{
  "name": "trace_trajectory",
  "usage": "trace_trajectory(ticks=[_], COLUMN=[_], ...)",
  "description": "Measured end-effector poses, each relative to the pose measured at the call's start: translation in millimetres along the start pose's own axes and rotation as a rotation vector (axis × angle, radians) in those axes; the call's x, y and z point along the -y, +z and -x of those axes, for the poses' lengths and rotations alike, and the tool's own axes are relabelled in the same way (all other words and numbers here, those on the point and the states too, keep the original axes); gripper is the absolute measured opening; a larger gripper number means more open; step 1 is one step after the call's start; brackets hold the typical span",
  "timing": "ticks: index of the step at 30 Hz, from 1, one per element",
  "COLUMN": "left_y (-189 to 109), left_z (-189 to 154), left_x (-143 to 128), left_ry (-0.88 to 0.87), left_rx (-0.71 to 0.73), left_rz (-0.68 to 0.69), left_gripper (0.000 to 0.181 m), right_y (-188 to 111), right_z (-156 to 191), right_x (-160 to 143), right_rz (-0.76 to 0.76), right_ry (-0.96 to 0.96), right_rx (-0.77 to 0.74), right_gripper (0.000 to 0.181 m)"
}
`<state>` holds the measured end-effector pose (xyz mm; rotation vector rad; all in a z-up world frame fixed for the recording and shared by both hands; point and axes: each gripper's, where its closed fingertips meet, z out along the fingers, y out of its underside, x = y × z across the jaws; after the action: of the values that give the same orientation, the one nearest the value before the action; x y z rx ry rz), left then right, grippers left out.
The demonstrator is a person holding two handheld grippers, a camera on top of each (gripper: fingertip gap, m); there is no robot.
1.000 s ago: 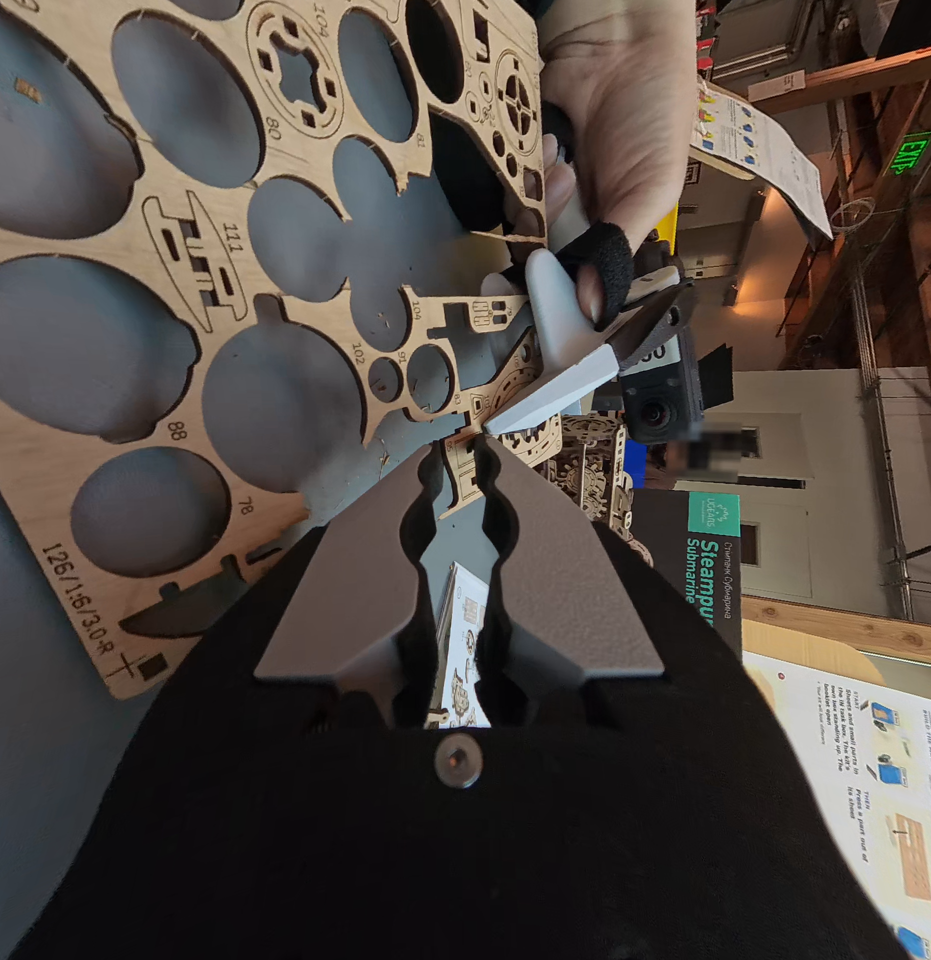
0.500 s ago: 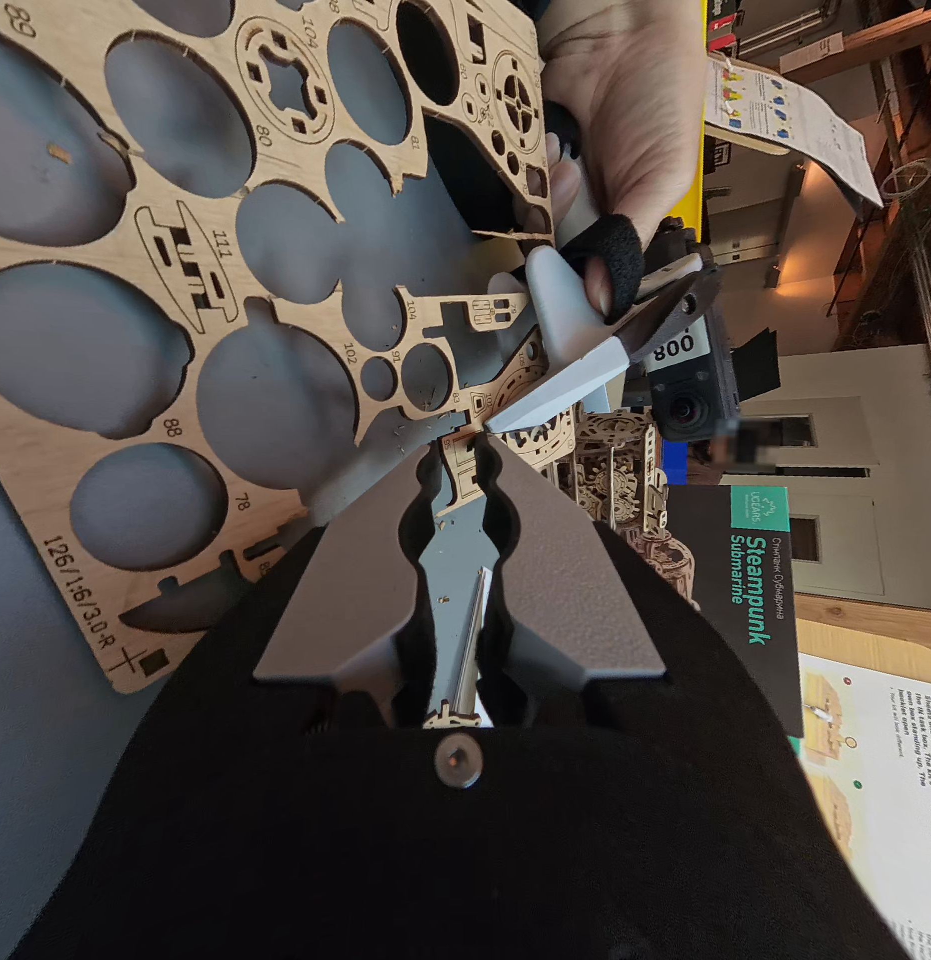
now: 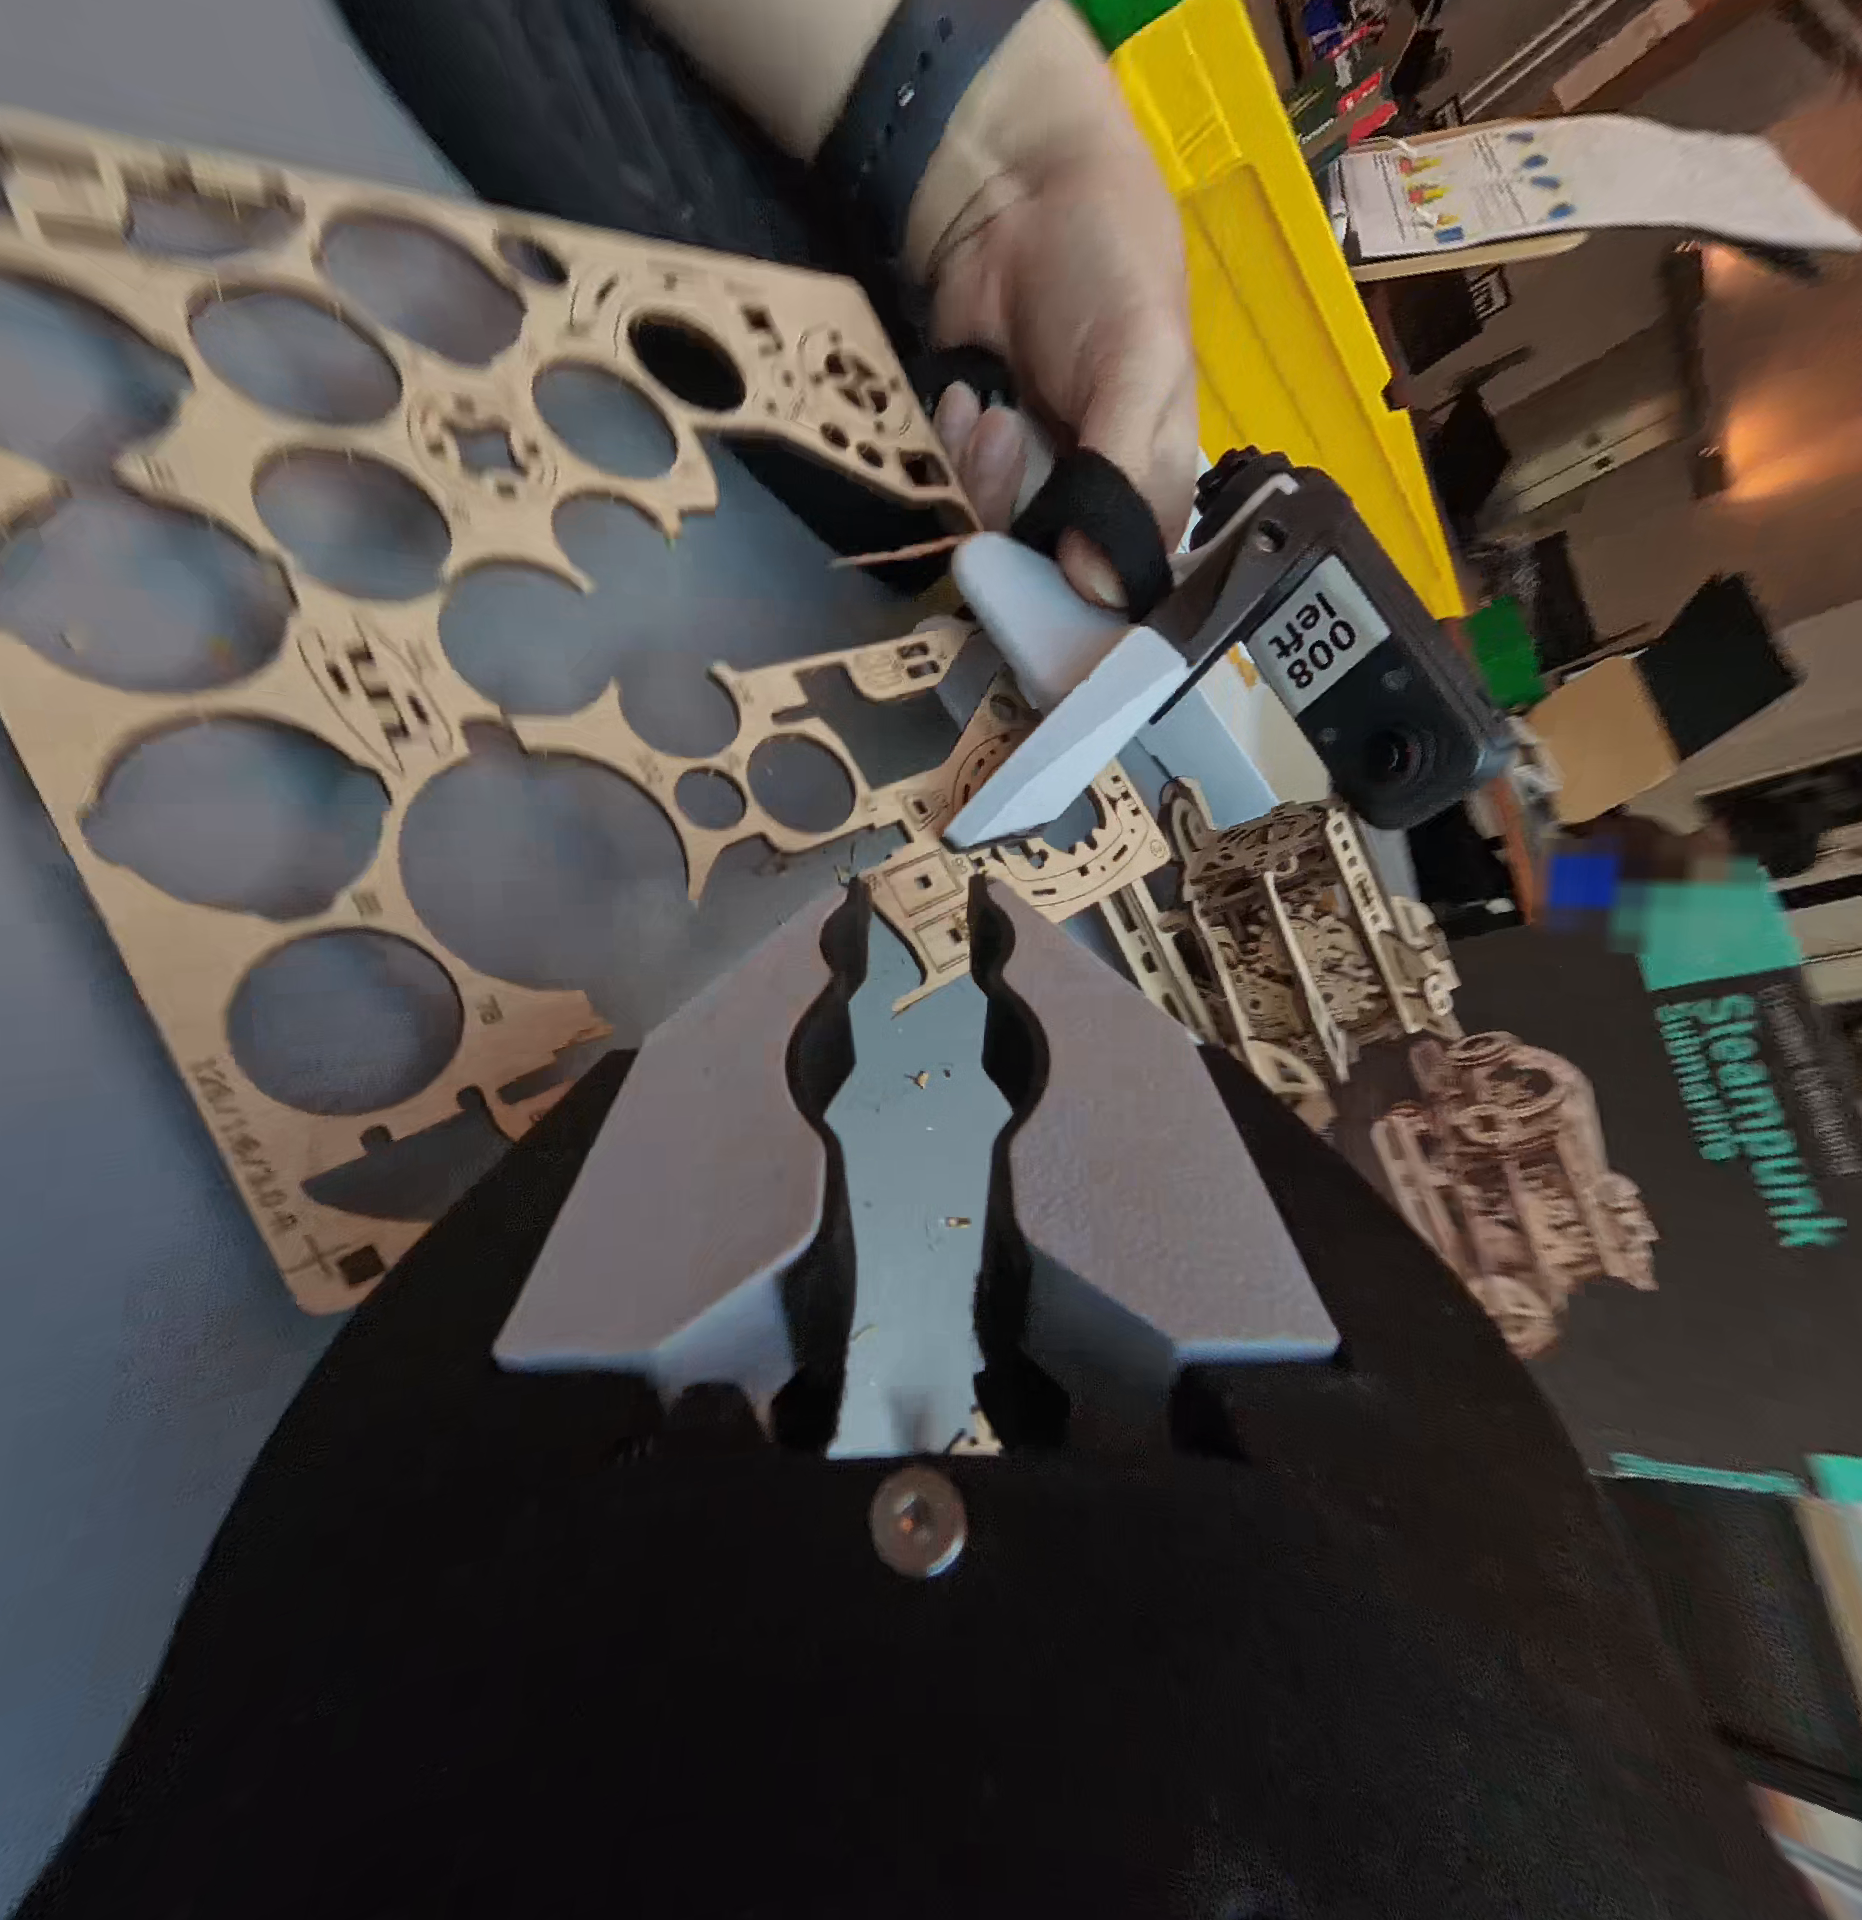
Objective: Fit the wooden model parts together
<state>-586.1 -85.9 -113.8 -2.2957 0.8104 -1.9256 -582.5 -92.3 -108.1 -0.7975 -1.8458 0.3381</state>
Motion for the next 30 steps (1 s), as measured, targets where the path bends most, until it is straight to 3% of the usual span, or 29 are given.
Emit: trace_trajectory(ticks=[1,4,6,10,12,15,18,21,23,25,30], left_y=[0,1,1,3,4,4,5,5,6,6,8], left_z=[2,1,0,5,8,7,5,3,1,2,-1], left_x=[0,0,0,-2,-3,-4,-4,-2,-2,-3,-5], left_ry=[0.002,0.002,0.007,0.017,0.023,0.019,0.024,0.035,0.045,0.056,0.067], left_rx=[0.011,0.010,0.004,0.052,0.073,0.064,0.062,0.054,0.051,0.060,0.049], left_rz=[0.004,0.004,0.003,0.024,0.036,0.040,0.041,0.036,0.032,0.043,0.049], left_gripper=[0.000,0.000,0.000,0.000,0.000,0.000,0.000,0.000,0.000,0.000,0.001], right_y=[-5,-13,-6,4,7,4,2,8,12,11,8], right_z=[-2,-19,-29,-8,-5,-18,-27,-4,13,15,12], right_x=[7,16,-1,-2,-8,-7,-19,-22,-17,-10,-4], right_rz=[-0.059,-0.172,-0.109,-0.066,-0.040,-0.065,-0.051,0.034,0.071,0.039,-0.060], right_ry=[0.141,0.572,0.883,1.288,1.340,1.288,1.294,1.395,1.420,1.446,1.585], right_rx=[0.056,0.175,0.212,0.512,0.539,0.481,0.412,0.544,0.638,0.700,0.800], right_gripper=[0.018,0.025,0.028,0.024,0.014,0.028,0.030,0.036,0.028,0.011,0.002])
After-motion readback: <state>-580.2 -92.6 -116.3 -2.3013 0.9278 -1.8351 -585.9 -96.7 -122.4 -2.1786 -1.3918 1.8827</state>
